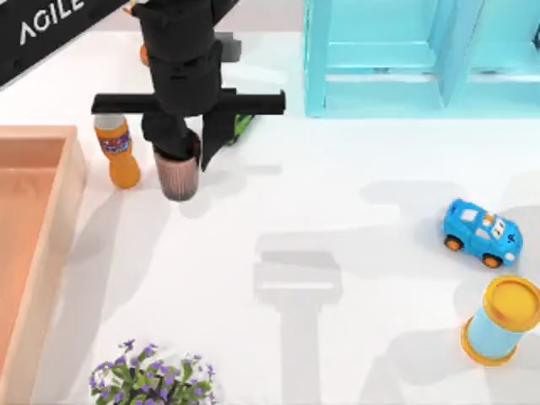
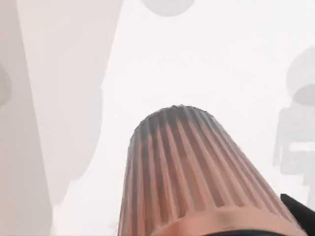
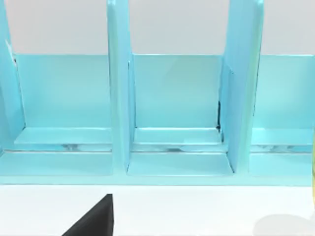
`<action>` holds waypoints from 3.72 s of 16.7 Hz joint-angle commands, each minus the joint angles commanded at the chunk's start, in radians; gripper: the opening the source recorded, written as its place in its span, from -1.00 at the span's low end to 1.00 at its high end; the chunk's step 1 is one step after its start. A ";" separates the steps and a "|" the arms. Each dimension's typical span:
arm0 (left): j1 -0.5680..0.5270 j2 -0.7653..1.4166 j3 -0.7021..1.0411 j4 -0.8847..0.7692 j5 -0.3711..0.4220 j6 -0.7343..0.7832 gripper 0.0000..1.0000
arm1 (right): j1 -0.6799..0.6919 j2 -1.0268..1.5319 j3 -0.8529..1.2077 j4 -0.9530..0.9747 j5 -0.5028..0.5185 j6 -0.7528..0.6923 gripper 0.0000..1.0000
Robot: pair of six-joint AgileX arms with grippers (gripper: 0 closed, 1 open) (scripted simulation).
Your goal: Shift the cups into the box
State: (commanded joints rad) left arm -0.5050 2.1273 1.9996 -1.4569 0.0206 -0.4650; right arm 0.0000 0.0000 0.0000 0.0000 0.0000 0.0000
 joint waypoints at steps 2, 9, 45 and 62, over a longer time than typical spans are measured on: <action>0.119 -0.038 -0.029 -0.009 0.015 0.113 -1.00 | 0.000 0.000 0.000 0.000 0.000 0.000 1.00; 0.632 -0.228 -0.202 -0.041 0.056 0.623 -1.00 | 0.000 0.000 0.000 0.000 0.000 0.000 1.00; 0.767 -0.308 -0.547 0.204 0.059 0.752 0.96 | 0.000 0.000 0.000 0.000 0.000 0.000 1.00; 0.765 -0.283 -0.294 -0.030 0.060 0.748 1.00 | 0.000 0.000 0.000 0.000 0.000 0.000 1.00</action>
State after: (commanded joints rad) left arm 0.2603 1.8448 1.7058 -1.4866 0.0810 0.2835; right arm 0.0000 0.0000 0.0000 0.0000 0.0000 0.0000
